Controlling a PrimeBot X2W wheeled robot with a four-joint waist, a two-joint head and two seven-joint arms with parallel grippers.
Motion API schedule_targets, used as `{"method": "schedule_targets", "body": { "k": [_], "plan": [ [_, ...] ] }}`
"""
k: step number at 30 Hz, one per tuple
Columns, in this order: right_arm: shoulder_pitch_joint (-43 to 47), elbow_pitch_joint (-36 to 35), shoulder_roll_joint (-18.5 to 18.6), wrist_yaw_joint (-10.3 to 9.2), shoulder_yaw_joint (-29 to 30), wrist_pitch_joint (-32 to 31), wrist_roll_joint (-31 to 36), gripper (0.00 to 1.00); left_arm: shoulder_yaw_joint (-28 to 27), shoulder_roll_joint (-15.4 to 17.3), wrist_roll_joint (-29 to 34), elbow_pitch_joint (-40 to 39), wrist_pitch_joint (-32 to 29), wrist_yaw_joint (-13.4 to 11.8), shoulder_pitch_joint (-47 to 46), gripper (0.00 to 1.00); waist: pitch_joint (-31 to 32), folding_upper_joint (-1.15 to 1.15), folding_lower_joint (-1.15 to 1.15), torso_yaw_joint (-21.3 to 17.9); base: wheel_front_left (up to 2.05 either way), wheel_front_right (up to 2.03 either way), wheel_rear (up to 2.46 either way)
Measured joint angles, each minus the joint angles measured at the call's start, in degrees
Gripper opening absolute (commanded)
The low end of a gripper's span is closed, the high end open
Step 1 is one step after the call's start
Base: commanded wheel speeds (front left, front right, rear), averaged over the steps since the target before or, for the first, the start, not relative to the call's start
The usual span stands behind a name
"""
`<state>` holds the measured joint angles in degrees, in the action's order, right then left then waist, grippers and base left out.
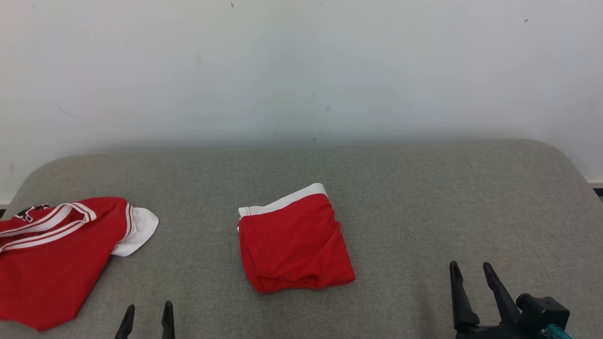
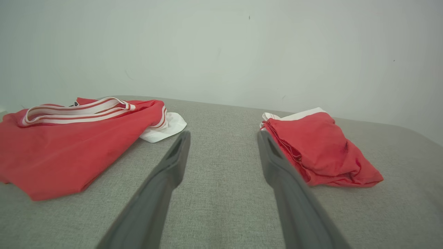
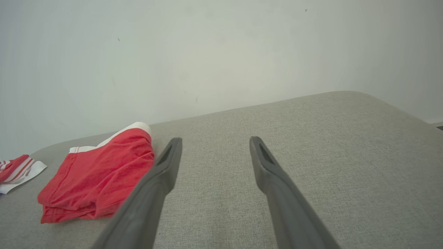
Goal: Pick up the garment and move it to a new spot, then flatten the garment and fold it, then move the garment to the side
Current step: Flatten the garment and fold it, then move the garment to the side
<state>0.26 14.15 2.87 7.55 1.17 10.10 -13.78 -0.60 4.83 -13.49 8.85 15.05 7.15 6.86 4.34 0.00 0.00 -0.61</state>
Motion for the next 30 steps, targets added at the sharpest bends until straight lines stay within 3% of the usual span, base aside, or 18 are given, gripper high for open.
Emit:
{"method": "schedule_targets", "body": {
  "k": [10,14,21,26,30],
  "plan": [
    [-0.26,-0.11,0.01,0.00,-0.98,-1.27,-0.12,1.00,0.74,-0.08,0.19,0.92,0.00,0.25,-0.13,1.00,-0.26,0.00,0.00,1.31,0.00,0.00,0.00],
    [-1.61,0.65,0.00,0.00,-2.35,-4.49,-1.38,1.00,1.96,0.00,-0.07,1.19,0.00,0.25,-0.50,1.00,-0.53,0.00,0.00,2.10,0.00,0.00,0.00],
    [-12.51,7.00,-0.05,0.00,-4.03,-26.30,-7.95,1.00,4.67,0.26,-0.90,1.41,0.00,0.26,-1.48,1.00,-1.62,0.00,0.00,4.27,0.00,0.00,0.00],
    [-22.82,16.81,-0.03,0.00,2.90,-39.74,-8.05,1.00,7.72,0.55,-1.43,1.60,0.00,0.26,-2.40,1.00,-2.63,0.00,0.00,6.82,0.00,0.00,0.00],
    [-31.54,25.87,0.14,-0.01,7.82,-44.12,-6.08,1.00,9.60,0.55,-2.29,1.92,0.00,0.26,-3.44,1.00,-3.82,0.01,0.01,9.26,0.00,0.00,0.00]
  ]
}}
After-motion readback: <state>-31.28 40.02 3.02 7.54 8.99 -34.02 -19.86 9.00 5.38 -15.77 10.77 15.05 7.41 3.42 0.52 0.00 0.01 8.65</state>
